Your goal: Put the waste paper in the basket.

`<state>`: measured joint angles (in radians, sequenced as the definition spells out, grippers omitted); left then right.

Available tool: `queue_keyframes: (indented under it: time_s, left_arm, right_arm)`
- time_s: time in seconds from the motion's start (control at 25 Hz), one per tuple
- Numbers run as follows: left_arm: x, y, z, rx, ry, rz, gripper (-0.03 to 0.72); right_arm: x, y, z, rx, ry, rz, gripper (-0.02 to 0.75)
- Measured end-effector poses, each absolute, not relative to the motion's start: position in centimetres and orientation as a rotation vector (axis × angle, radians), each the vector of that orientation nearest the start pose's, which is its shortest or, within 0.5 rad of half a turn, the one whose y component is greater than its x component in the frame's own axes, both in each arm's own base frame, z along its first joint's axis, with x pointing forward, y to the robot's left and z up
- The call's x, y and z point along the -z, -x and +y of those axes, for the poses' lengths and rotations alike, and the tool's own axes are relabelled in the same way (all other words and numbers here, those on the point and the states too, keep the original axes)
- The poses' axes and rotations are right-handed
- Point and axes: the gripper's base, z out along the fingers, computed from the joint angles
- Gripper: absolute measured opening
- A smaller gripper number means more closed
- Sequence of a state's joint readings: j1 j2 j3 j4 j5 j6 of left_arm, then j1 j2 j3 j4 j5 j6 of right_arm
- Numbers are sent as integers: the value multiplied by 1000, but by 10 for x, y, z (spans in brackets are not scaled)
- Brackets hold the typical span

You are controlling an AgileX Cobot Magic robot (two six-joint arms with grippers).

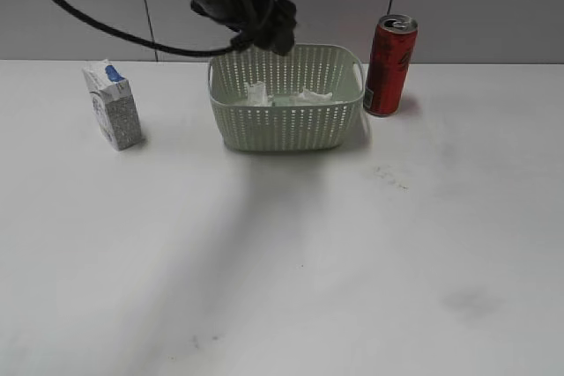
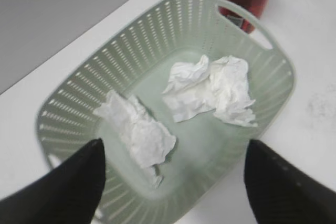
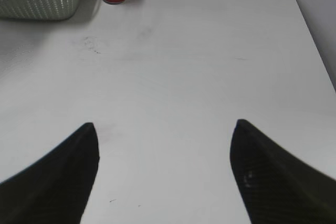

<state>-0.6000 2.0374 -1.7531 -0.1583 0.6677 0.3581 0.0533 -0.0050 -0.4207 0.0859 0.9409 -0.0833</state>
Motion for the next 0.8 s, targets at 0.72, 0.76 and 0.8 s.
queue_keyframes:
  time_s: [0.72,0.76,0.8]
  left_arm:
    - [-327,-413,-89,172,-468,2682,590]
    - [-330,-409,-80,157,-446,2687,590]
    - [-328,-405,-73,146,-426,2703,590]
  right_arm:
    - [-265,-7,7,-90,122,1993,588]
    - [-265,-7,7,-92,122,1993,588]
    - [-265,-7,7,-92,122,1993,588]
